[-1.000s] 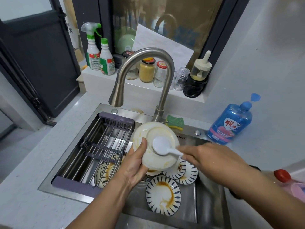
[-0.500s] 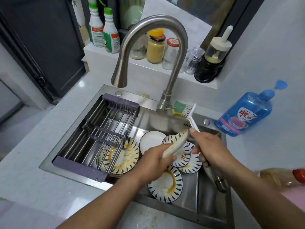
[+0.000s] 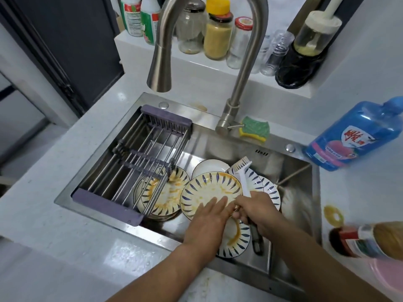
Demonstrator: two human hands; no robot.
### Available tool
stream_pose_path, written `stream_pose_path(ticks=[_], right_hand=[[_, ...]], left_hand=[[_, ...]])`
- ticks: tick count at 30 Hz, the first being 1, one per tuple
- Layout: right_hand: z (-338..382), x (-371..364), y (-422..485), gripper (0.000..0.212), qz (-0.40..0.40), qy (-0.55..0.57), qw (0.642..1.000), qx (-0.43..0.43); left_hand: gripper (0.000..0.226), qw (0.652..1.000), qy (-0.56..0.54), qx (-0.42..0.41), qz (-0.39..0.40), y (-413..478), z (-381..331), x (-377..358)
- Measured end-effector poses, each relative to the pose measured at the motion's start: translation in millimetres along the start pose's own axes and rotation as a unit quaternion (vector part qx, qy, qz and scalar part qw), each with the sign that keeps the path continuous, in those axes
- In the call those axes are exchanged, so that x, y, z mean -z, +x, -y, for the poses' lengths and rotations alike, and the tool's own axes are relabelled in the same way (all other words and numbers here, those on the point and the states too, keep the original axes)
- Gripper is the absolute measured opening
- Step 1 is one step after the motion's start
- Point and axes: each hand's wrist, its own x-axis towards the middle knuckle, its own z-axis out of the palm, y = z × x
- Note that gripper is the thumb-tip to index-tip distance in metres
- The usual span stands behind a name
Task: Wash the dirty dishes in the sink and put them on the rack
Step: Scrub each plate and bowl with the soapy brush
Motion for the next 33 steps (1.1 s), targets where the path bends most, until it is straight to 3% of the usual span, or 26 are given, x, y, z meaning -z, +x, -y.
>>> stream_pose_path(ticks=[2, 4, 7, 9, 12, 15, 17, 18, 25, 33], right_hand=[[-6.0, -1.6, 10.5, 0.008, -0.009, 0.001, 1.0, -0.004], [-14.4, -1.3, 18.1, 0.008, -0.028, 0.009, 1.0, -0.005], [-23.8, -0.1, 31.5, 0.009, -0.05, 0.029, 0.998, -0.011], [-25.1, 0.6, 39.8, 0.007, -0.063, 0.044, 0.997, -0.01], [-22.9, -1.1, 48.7, 0.011, -0.07, 0.056, 0.996, 0.012], [-18.6, -5.7, 53.3, 0.011, -0.072, 0.049, 0.996, 0.034], [-14.5, -10.9, 53.3, 0.012, -0.068, 0.036, 0.996, 0.049], [-12.6, -14.5, 53.0, 0.013, -0.063, 0.029, 0.996, 0.057], [-8.1, -48.4, 58.1, 0.014, -0.031, 0.02, 0.998, 0.05], [-2.4, -76.3, 63.8, 0.009, -0.009, 0.019, 0.999, 0.048]], left_hand=[[0.094, 1.0, -0.022, 0.009, 0.015, 3.9, 0.7, -6.7], [0.08, 0.997, -0.079, 0.011, -0.003, 6.5, 3.1, -12.4], [0.064, 0.968, -0.202, 0.084, -0.123, 11.8, 11.7, -19.4], [0.052, 0.913, -0.285, 0.176, -0.234, 17.3, 16.0, -18.3], [0.037, 0.775, -0.426, 0.353, -0.306, 29.3, 21.9, -17.4], [0.049, 0.552, -0.608, 0.513, -0.251, 46.9, 28.6, -28.2], [0.037, 0.413, -0.712, 0.526, -0.215, 52.3, 27.4, -32.4], [0.027, 0.374, -0.743, 0.516, -0.205, 53.1, 24.4, -32.8], [0.026, 0.342, -0.741, 0.526, -0.239, 55.7, 28.2, -39.7], [0.03, 0.25, -0.753, 0.539, -0.281, 53.4, 41.4, -40.3]])
